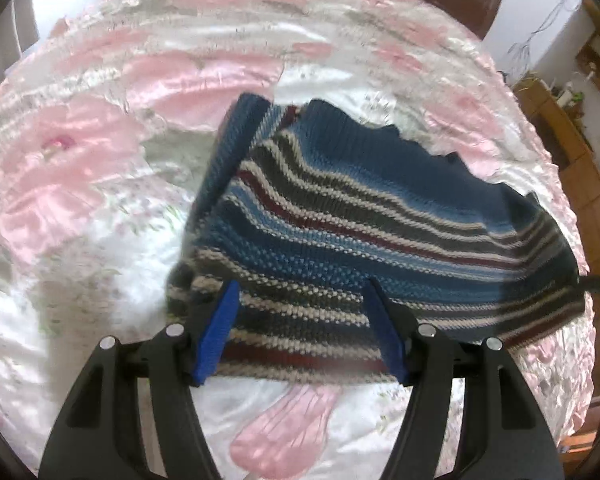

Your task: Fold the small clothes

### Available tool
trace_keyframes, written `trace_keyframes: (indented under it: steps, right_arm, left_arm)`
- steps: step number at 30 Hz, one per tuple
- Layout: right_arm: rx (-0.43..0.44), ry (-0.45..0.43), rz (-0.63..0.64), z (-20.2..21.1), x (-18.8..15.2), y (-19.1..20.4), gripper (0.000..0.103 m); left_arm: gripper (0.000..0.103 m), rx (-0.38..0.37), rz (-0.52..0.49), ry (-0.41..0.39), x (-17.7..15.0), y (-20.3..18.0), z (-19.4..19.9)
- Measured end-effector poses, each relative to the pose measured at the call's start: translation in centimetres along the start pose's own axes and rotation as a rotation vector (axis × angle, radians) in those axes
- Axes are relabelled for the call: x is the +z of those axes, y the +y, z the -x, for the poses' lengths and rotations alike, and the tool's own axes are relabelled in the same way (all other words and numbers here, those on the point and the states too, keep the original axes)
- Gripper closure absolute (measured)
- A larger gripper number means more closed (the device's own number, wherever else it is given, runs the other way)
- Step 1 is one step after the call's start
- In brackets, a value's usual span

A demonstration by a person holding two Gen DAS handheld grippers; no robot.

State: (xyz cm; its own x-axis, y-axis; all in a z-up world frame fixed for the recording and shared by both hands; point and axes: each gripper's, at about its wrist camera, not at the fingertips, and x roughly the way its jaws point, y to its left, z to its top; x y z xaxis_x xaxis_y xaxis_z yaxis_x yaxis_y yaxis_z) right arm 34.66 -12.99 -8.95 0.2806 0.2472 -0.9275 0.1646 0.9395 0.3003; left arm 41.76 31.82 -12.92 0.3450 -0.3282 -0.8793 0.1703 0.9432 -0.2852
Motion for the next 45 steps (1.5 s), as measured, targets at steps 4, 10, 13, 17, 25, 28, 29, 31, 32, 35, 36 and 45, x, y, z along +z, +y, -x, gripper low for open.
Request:
trace_keyframes:
  steps: [4, 10, 13, 17, 25, 28, 29, 31, 32, 35, 36, 45]
  right_arm:
    - [0.009, 0.002, 0.102, -0.4, 1.3, 6.0, 0.082]
    - [0.021, 0.046, 0.224, -4.1, 1.7, 13.8, 0.082]
    - [0.009, 0.082, 0.261, -6.7, 1.1, 15.9, 0.082]
    - [-0.015, 0.133, 0.284, -10.3, -0.1, 16.6, 0.073]
    - [0.219, 0.131, 0.247, -8.0, -1.1, 14.8, 0.046]
    - [0.281, 0.097, 0.224, -5.1, -1.6, 13.1, 0.046]
    - [0.272, 0.08, 0.215, -4.0, -1.9, 12.2, 0.046]
    - [0.239, 0.059, 0.194, -2.6, -2.3, 10.4, 0.046]
    - [0.232, 0.045, 0.176, -1.9, -2.6, 9.1, 0.046]
    - [0.16, 0.022, 0.142, -0.9, -3.2, 5.4, 0.046]
    - [0.136, 0.02, 0.137, -0.9, -3.4, 4.5, 0.046]
    - [0.074, 0.048, 0.064, -2.6, -5.2, -2.1, 0.046]
  left_arm:
    - [0.039, -0.02, 0.013, -0.006, -0.3, 0.7, 1.3]
    - [0.039, -0.022, 0.04, -0.008, -0.5, 2.0, 1.6]
    - [0.039, -0.026, 0.053, -0.004, -0.6, 2.6, 1.5]
    - [0.038, -0.022, 0.061, 0.003, -0.8, 3.1, 1.4]
    - [0.038, -0.063, 0.067, 0.005, 0.2, 1.4, 1.1]
    - [0.037, -0.119, 0.059, 0.01, 1.0, -0.9, 0.7]
    - [0.036, -0.132, 0.054, 0.011, 1.2, -1.6, 0.5]
    - [0.033, -0.168, 0.026, 0.018, 2.0, -4.2, -0.2]
    - [0.032, -0.179, 0.013, 0.022, 2.1, -5.2, -0.6]
    - [0.028, -0.222, -0.03, 0.051, 2.8, -9.0, -2.5]
    - [0.027, -0.239, -0.04, 0.07, 2.8, -10.2, -3.3]
    - [0.026, -0.229, -0.031, 0.166, 3.8, -13.7, -9.7]
